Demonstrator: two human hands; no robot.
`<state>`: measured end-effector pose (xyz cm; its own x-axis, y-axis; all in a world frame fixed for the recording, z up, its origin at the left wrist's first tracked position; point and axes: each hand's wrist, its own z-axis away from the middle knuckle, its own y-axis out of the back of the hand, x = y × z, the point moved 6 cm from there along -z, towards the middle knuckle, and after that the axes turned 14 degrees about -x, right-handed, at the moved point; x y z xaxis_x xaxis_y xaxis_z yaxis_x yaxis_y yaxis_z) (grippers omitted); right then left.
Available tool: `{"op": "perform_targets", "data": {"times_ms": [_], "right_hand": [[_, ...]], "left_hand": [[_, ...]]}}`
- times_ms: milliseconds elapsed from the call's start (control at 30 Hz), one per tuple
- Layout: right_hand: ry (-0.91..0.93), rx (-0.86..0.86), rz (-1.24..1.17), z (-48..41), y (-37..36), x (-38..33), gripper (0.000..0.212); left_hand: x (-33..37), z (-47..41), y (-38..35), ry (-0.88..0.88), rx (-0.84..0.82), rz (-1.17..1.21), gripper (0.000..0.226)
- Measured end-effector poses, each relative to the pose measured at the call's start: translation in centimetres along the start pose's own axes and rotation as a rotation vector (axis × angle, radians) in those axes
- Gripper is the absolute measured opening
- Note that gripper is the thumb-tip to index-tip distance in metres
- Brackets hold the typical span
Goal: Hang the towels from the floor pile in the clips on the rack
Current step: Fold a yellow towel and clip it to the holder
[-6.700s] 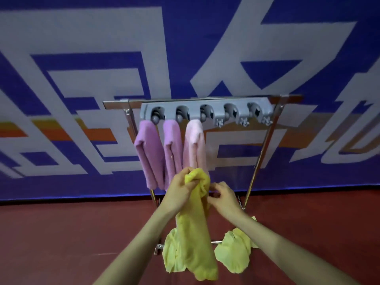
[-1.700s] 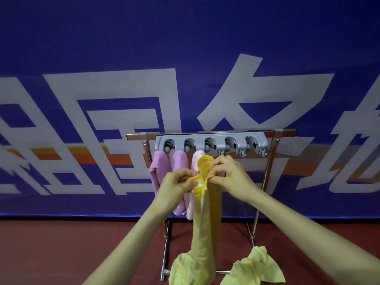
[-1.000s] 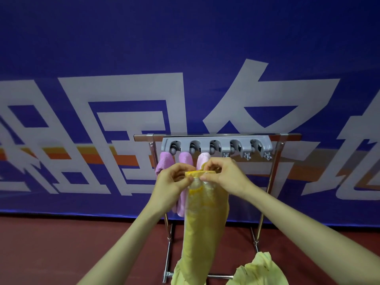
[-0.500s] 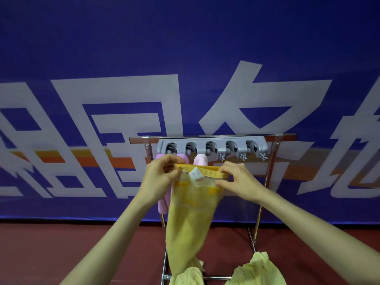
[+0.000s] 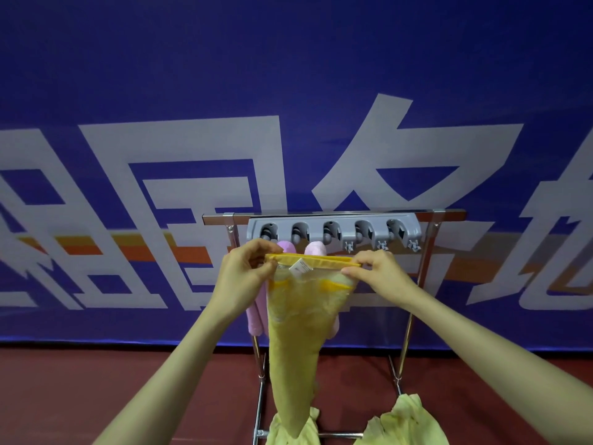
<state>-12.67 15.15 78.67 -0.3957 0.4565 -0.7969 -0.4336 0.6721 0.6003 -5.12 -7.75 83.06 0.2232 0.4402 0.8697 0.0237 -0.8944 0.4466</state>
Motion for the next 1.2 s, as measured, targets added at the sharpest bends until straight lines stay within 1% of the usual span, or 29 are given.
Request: {"op": "perform_targets", "data": {"times_ms": [67, 167, 233, 300, 400, 500, 600, 700, 800, 933, 1033, 1067, 1200], "right_hand": [[0.027, 0.038, -0.129, 0.2, 0.2, 0.0, 0.014], [0.029, 0.088, -0.289, 0.2, 0.4, 0.2, 0.010], [0.027, 0.110, -0.380, 0.2, 0.3, 0.2, 0.013], [0.030, 0.090, -0.427, 0.1, 0.1, 0.1, 0.024], [0.017, -0.052, -0.382, -0.1, -0.4, -0.9, 0.035], [0.001, -0.234, -0.315, 0.0, -1.0, -1.8, 0.040], [0.020, -0.344, -0.281, 0.1, -1.4, -2.0, 0.037], [-0.039, -0.447, -0.205, 0.2, -2.2, -1.9, 0.034], [-0.083, -0.453, -0.172, 0.3, -2.2, -1.9, 0.036], [-0.136, -0.494, -0.287, 0.8, -1.9, -1.7, 0.043], [-0.134, -0.534, -0.272, 1.2, -1.7, -2.0, 0.047], [-0.126, -0.546, -0.258, 1.3, -1.7, -2.2, 0.047], [-0.061, -0.549, -0.189, 1.2, -1.6, -2.5, 0.032]], "left_hand": [[-0.4, -0.1, 0.0, 0.021, 0.004, 0.009, 0.029], [-0.9, -0.3, 0.1, 0.036, 0.017, 0.024, 0.023], [-1.2, -0.4, 0.2, 0.040, 0.035, 0.050, 0.021], [-1.4, -0.5, 0.2, 0.038, 0.047, 0.056, 0.022], [-1.5, -0.5, -0.1, 0.047, 0.044, 0.031, 0.026], [-2.0, -0.5, -0.4, 0.058, 0.035, 0.020, 0.021], [-2.2, -0.5, -1.0, 0.063, -0.003, 0.020, 0.021], [-2.0, -0.5, -1.7, 0.064, -0.033, 0.025, 0.026], [-1.6, -0.3, -2.3, 0.053, -0.057, 0.039, 0.025], [-1.1, -0.3, -2.5, 0.055, -0.056, 0.043, 0.025], [-1.1, -0.3, -2.6, 0.059, -0.046, 0.056, 0.027], [-1.2, -0.3, -2.6, 0.060, -0.040, 0.058, 0.027], [-1.1, 0.0, -2.7, 0.058, -0.045, 0.068, 0.029]]}}
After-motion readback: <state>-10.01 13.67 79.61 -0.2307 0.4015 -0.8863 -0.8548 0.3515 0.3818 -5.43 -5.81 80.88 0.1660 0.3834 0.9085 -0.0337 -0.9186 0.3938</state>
